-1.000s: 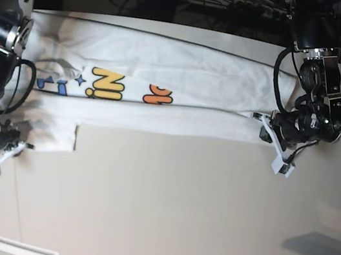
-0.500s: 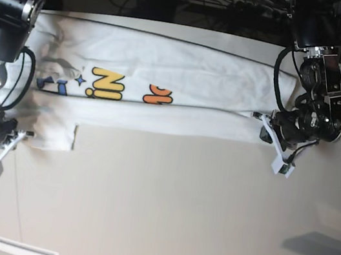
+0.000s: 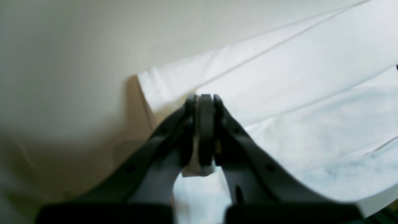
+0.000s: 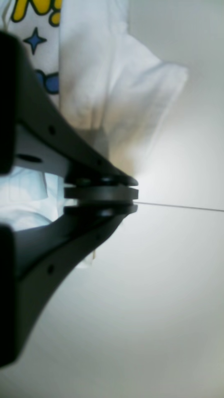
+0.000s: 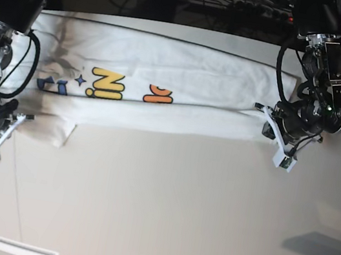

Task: Fold the T-shirt properly
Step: 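Pull the folded edge further over the printed letters with both grippers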

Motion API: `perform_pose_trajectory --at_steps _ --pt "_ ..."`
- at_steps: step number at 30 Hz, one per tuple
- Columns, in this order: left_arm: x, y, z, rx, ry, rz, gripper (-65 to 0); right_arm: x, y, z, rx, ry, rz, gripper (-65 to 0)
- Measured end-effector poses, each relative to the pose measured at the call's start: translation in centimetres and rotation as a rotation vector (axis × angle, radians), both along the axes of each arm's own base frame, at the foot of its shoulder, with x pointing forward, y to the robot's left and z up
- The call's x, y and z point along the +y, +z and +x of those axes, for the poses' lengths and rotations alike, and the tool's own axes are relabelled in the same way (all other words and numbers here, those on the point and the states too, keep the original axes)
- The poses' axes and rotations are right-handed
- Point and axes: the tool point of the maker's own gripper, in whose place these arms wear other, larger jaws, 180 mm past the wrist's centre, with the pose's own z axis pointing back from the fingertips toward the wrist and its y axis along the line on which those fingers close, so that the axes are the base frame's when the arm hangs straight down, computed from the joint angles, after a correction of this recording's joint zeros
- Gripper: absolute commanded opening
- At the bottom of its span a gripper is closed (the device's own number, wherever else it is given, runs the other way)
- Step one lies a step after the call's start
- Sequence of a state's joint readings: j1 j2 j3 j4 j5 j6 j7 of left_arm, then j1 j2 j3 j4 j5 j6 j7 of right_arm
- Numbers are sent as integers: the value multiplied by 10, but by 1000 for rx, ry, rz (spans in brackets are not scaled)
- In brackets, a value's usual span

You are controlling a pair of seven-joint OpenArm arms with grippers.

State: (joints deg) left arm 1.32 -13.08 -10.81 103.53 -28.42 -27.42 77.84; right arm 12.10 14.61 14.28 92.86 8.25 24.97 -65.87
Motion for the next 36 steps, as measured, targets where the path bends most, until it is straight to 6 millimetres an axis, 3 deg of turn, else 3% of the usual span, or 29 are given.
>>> perform_pose_trajectory --at_steps 7,13,17,25,36 --pt "1 24 0 -70 -25 45 -650 16 -6 -30 4 20 -4 -647" --pt "8 19 -13 -42 -37 77 -650 9 12 -54 -63 -33 -18 -647" --pt "10 17 -17 -32 -45 87 -650 11 6 -70 -42 -27 -29 -647" --pt "6 28 -15 -67 -58 98 -650 26 0 -79 -56 -18 8 -647" --pt "17 20 -30 -20 -74 136 -650 53 -15 -99 -132 4 95 -647"
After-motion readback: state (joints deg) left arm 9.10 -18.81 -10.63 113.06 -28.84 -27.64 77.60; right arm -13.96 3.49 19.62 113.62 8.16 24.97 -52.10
